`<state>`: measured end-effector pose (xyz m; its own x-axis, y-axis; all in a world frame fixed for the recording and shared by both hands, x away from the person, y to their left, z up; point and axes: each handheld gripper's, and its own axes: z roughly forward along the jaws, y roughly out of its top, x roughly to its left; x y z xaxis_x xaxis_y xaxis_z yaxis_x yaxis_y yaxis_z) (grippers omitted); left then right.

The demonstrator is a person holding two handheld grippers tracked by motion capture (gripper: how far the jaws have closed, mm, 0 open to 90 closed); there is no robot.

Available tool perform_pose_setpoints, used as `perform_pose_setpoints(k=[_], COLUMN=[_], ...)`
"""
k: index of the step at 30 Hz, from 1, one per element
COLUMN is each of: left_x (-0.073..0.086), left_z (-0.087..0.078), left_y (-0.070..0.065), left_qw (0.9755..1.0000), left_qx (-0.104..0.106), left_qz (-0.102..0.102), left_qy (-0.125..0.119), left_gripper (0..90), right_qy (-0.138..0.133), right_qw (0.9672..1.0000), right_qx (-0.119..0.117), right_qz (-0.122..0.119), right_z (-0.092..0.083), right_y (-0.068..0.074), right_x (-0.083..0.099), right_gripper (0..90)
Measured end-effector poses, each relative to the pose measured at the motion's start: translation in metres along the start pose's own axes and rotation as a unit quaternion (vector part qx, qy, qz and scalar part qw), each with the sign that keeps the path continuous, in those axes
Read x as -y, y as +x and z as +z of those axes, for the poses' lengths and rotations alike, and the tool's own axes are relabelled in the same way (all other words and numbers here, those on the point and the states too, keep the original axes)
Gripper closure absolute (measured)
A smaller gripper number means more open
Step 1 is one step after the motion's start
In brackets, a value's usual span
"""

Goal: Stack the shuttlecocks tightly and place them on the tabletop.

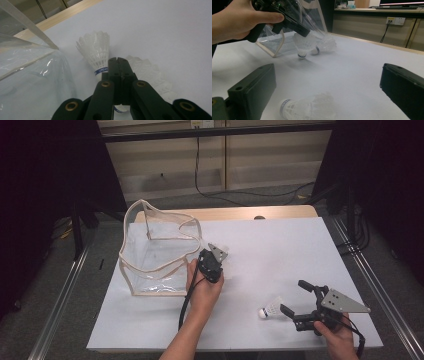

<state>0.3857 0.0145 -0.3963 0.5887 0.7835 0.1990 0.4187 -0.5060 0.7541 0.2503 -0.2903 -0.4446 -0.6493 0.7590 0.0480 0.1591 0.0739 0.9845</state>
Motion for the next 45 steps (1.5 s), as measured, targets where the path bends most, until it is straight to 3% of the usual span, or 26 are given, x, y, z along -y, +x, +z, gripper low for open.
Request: perform_pose_setpoints(k=[7,14,20,29,45], left_x=[0.0,0.001,0.0,0.0,-0.001], left_z=[0.003,0.009,0.016,0.026,0.034], left_y=[-0.002,-0.005,-0.008,-0.012,-0.009], left_qw=[0.9997,0.9979,0.9966,0.9952,0.9944], left_qx=[0.017,0.047,0.062,0.072,0.065], left_qz=[-0.015,-0.039,-0.044,-0.052,-0.064], left_qy=[-0.009,-0.022,-0.031,-0.041,-0.054], left_gripper=[90.0,90.0,90.0,89.2,89.2], right_qy=[0.0,0.0,0.0,0.001,0.001], right_qw=[1.0,1.0,1.0,1.0,1.0], right_qx=[0.0,0.0,-0.001,-0.001,-0.001], right_qz=[0.001,0.001,0.001,-0.001,-0.001], right_z=[0.0,0.0,0.0,0.0,-0.001], right_y=[0.0,0.0,0.0,0.0,0.0], right_x=[0.0,0.0,0.0,0.0,0.0], right_gripper=[0.0,0.1,0.0,0.0,0.1])
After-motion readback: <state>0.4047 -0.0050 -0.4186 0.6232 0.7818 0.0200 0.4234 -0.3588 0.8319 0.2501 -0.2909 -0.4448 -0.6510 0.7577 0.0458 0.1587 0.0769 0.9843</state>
